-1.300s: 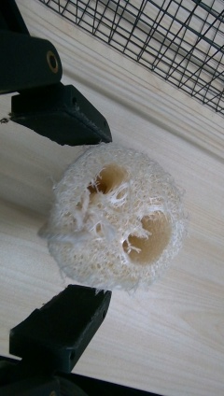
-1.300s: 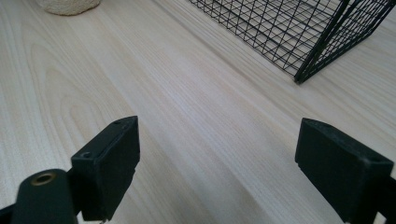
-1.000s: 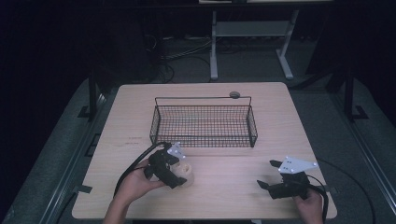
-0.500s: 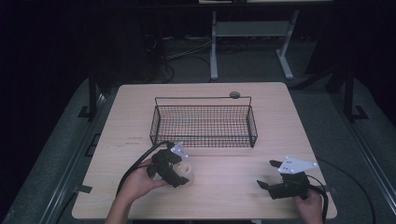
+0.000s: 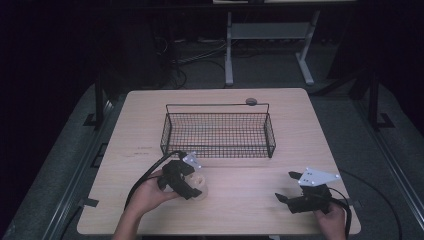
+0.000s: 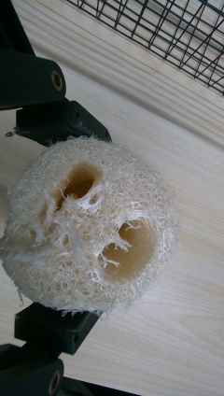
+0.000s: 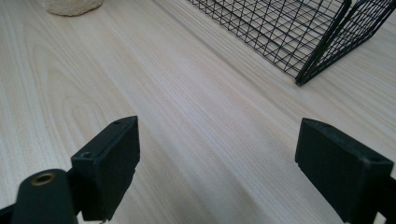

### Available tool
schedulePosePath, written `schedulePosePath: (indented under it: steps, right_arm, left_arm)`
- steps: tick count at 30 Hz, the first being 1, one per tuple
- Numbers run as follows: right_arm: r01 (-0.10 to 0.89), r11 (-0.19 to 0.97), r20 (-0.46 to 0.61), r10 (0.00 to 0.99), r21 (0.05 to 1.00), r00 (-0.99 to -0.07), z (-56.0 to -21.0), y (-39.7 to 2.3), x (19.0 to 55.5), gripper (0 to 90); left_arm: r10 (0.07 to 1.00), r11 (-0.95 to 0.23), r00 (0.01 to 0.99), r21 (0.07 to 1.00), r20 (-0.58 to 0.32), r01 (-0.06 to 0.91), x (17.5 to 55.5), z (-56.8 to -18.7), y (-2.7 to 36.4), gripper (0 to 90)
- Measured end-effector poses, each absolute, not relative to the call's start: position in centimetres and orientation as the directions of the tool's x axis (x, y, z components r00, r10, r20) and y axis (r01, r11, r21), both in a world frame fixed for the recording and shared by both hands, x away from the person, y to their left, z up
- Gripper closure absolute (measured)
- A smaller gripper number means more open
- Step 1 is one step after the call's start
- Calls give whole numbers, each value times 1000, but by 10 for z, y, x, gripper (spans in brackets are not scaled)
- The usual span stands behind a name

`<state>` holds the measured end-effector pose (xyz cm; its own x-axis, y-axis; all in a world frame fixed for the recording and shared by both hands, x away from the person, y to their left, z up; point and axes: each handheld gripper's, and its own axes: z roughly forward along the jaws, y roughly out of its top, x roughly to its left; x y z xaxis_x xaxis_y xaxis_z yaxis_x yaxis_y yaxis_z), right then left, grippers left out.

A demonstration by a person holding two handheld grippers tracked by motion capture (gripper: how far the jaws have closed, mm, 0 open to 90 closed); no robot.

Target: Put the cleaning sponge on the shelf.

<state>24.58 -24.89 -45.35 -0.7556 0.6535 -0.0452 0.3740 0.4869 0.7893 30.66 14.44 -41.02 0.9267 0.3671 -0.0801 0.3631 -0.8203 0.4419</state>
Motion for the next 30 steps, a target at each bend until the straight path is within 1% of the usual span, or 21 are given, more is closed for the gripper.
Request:
schedulePosePath:
  steps: [11,30]
  right_arm:
    - [374,486,-44,654,790,-756,-453,-249,246,134]
    - [375,481,-34,649,793,-760,-453,-247,245,134]
  left_arm:
    - [364,-817,928,452,-79,359,308,-402,145,277]
    - [351,-811,933,475,-73,343,318,-372,146,277]
